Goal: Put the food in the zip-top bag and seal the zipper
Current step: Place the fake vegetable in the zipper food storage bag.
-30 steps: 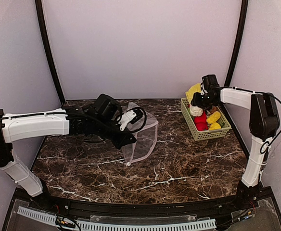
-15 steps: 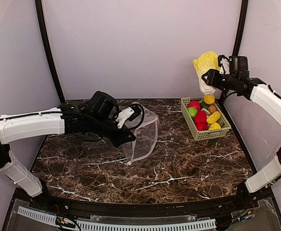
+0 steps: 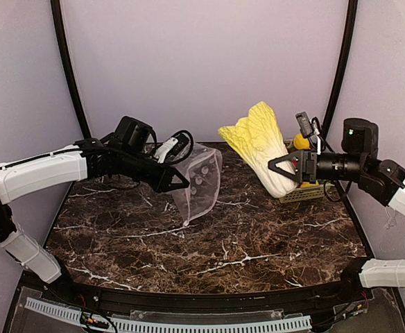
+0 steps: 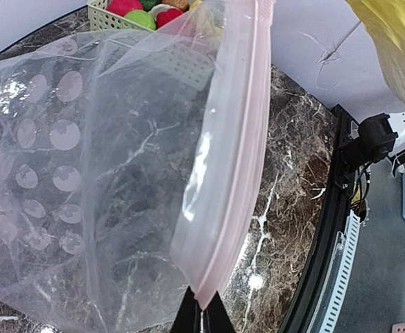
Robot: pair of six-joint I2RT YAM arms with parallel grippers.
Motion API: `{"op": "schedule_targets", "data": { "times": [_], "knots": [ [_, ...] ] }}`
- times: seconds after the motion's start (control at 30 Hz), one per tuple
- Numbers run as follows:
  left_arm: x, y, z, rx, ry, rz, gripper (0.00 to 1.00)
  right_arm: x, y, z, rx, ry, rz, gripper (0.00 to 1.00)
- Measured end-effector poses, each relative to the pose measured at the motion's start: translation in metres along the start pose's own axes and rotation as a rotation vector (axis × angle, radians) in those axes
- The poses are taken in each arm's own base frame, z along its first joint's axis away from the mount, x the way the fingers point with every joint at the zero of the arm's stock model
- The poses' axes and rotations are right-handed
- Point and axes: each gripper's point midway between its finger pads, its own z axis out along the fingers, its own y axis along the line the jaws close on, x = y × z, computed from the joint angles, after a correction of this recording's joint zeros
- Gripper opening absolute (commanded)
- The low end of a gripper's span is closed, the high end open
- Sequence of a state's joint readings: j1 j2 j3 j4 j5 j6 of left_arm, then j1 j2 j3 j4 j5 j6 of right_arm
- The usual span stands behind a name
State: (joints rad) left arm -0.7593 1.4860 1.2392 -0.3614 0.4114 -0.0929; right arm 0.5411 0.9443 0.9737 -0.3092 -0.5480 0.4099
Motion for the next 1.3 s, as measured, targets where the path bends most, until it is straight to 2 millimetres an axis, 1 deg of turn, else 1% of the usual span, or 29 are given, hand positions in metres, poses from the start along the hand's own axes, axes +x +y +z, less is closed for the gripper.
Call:
{"op": "schedule_targets", "data": {
  "times": [0.07, 0.13, 0.2, 0.3, 0.37, 0.5, 0.57, 0.67, 0.8, 0.9, 0.97, 1.1, 1.23, 1.3],
  "knots": [
    [-0.004, -0.001, -0.002, 0.021, -0.01, -0.007, 0.01, 0.015, 0.029, -0.003, -0.12, 0.018, -0.021, 0.17],
    [-0.004, -0.007, -0.003, 0.051, -0.009, -0.013, 0.01, 0.032, 0.053, -0.006, -0.236, 0.037, -0.033, 0.17],
    [-0.004, -0.011, -0.002, 0.08, -0.005, -0.021, 0.01, 0.049, 0.069, -0.005, -0.331, 0.065, -0.03, 0.17],
    [-0.002, -0.017, 0.0, 0.118, 0.005, -0.032, 0.01, 0.071, 0.084, -0.001, -0.431, 0.121, -0.019, 0.16],
    [0.0, -0.02, 0.001, 0.143, 0.013, -0.039, 0.01, 0.08, 0.093, 0.004, -0.483, 0.158, -0.013, 0.15],
    [0.001, -0.026, 0.002, 0.188, 0.022, -0.049, 0.01, 0.088, 0.11, 0.012, -0.582, 0.196, -0.027, 0.14],
    [0.001, -0.03, 0.002, 0.207, 0.022, -0.05, 0.01, 0.094, 0.113, 0.019, -0.61, 0.22, -0.03, 0.13],
    [0.001, -0.034, 0.001, 0.231, 0.024, -0.049, 0.01, 0.106, 0.109, 0.034, -0.607, 0.265, -0.024, 0.13],
    [0.0, -0.039, -0.001, 0.26, 0.023, -0.046, 0.01, 0.118, 0.093, 0.051, -0.539, 0.305, -0.026, 0.13],
    [-0.002, -0.043, -0.003, 0.283, 0.021, -0.042, 0.01, 0.119, 0.083, 0.059, -0.481, 0.305, -0.039, 0.13],
    [-0.002, -0.046, -0.004, 0.3, 0.023, -0.042, 0.01, 0.117, 0.075, 0.065, -0.421, 0.297, -0.047, 0.15],
    [-0.002, -0.051, -0.005, 0.328, 0.024, -0.041, 0.01, 0.11, 0.051, 0.073, -0.264, 0.271, -0.061, 0.16],
    [-0.003, -0.053, -0.007, 0.342, 0.022, -0.035, 0.01, 0.113, 0.027, 0.076, -0.125, 0.275, -0.076, 0.15],
    [-0.003, -0.054, -0.007, 0.348, 0.021, -0.032, 0.01, 0.115, 0.019, 0.076, -0.084, 0.285, -0.084, 0.14]
  ]
}}
